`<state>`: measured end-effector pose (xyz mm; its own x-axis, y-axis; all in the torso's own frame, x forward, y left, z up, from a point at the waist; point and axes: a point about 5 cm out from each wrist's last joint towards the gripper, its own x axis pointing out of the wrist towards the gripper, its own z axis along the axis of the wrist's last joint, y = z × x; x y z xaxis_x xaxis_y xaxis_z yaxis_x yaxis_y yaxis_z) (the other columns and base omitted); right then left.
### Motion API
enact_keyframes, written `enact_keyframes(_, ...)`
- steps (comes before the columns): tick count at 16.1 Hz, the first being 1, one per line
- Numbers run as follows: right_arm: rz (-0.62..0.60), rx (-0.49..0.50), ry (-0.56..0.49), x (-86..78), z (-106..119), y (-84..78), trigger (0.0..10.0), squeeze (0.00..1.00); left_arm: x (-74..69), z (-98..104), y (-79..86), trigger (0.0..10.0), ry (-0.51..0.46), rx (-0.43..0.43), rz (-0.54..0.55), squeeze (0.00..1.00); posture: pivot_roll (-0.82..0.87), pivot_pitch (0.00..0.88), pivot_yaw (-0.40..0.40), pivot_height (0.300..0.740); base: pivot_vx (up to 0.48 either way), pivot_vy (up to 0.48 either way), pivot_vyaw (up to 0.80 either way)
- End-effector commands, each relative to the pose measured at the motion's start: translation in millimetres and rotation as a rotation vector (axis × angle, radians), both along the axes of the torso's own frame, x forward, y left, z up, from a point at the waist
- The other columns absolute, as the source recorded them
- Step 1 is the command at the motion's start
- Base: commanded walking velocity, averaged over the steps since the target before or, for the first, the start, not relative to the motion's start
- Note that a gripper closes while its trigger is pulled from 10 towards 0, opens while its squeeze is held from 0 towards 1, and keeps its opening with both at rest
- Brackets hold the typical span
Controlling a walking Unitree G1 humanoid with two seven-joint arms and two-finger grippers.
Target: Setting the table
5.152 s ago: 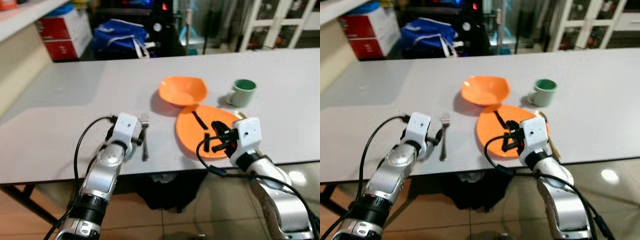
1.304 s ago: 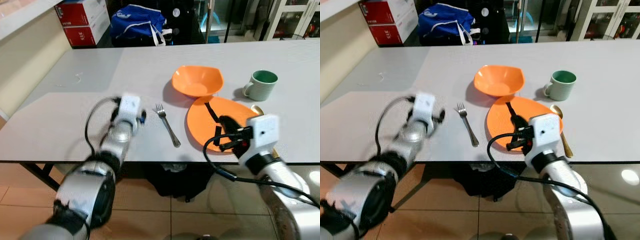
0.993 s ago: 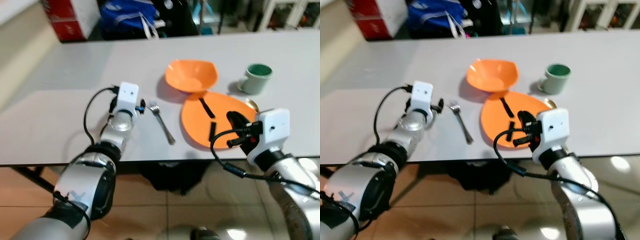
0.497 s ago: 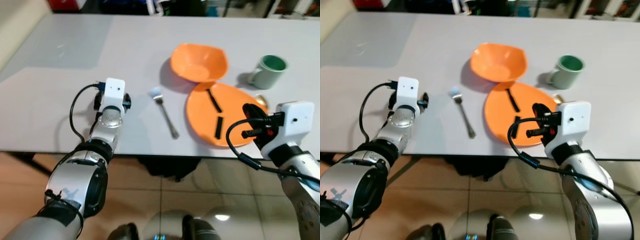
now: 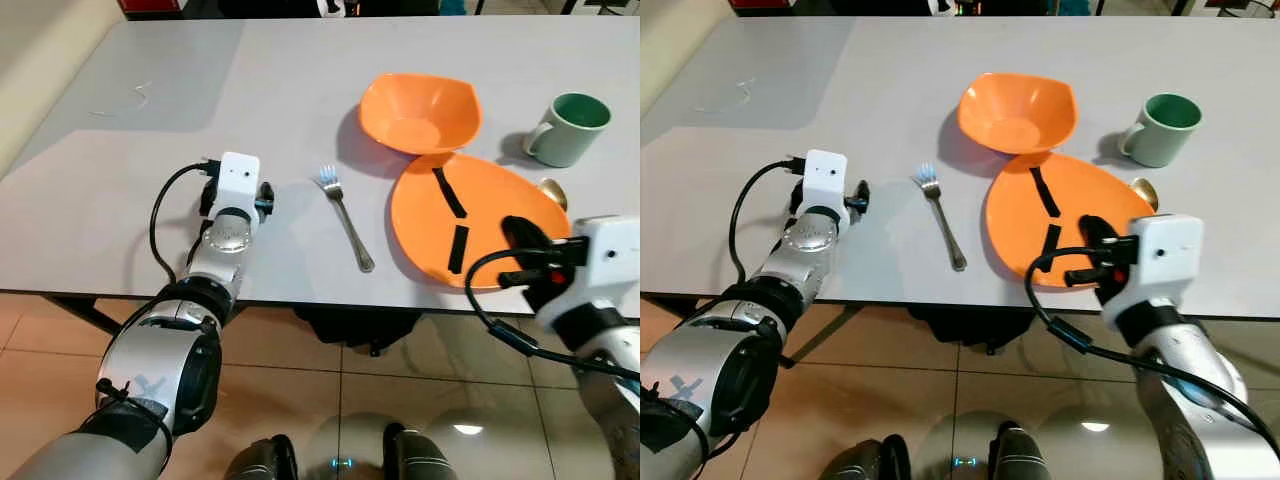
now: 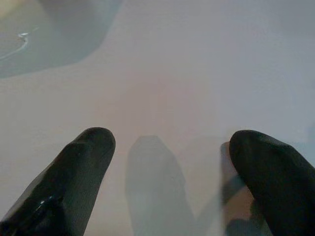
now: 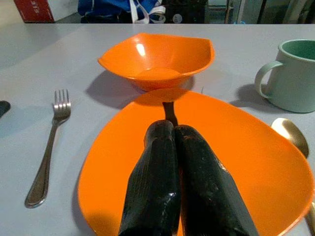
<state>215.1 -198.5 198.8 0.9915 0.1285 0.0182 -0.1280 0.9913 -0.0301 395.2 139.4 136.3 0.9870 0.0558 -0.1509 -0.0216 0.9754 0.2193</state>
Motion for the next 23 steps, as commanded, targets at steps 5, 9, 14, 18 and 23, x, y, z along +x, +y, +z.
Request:
enact_keyframes(5,-0.031,-0.009,-0.009,-10.7,6.1,-4.0,10.0,0.00,-6.1,-13.7,-40.8,10.0,0.106,-0.077,-0.165,0.00,-0.39,0.235,0.107,0.740,0.000,0.000,0.00)
enact_keyframes(9,-0.040,-0.011,-0.008,-13.6,7.6,-4.5,10.0,0.00,-6.6,-8.4,-61.3,10.0,0.093,-0.109,-0.249,0.00,-0.41,0.237,0.114,0.740,0.000,0.000,0.00)
enact_keyframes(14,-0.056,-0.023,-0.007,-19.1,9.6,-8.7,10.0,0.00,-6.9,-0.6,-79.4,10.0,0.072,-0.124,-0.325,0.00,-0.44,0.225,0.123,0.740,0.000,0.000,0.00)
enact_keyframes(18,-0.074,-0.033,-0.007,-24.4,10.3,-10.7,10.0,0.00,-7.2,3.1,-87.9,10.0,0.064,-0.127,-0.351,0.00,-0.47,0.217,0.138,0.740,0.000,0.000,0.00)
enact_keyframes(23,-0.078,-0.028,-0.028,-22.1,14.4,-11.4,10.0,0.00,0.0,12.8,-72.7,10.0,0.029,-0.114,-0.277,0.00,-0.45,0.201,0.146,0.740,0.000,0.000,0.00)
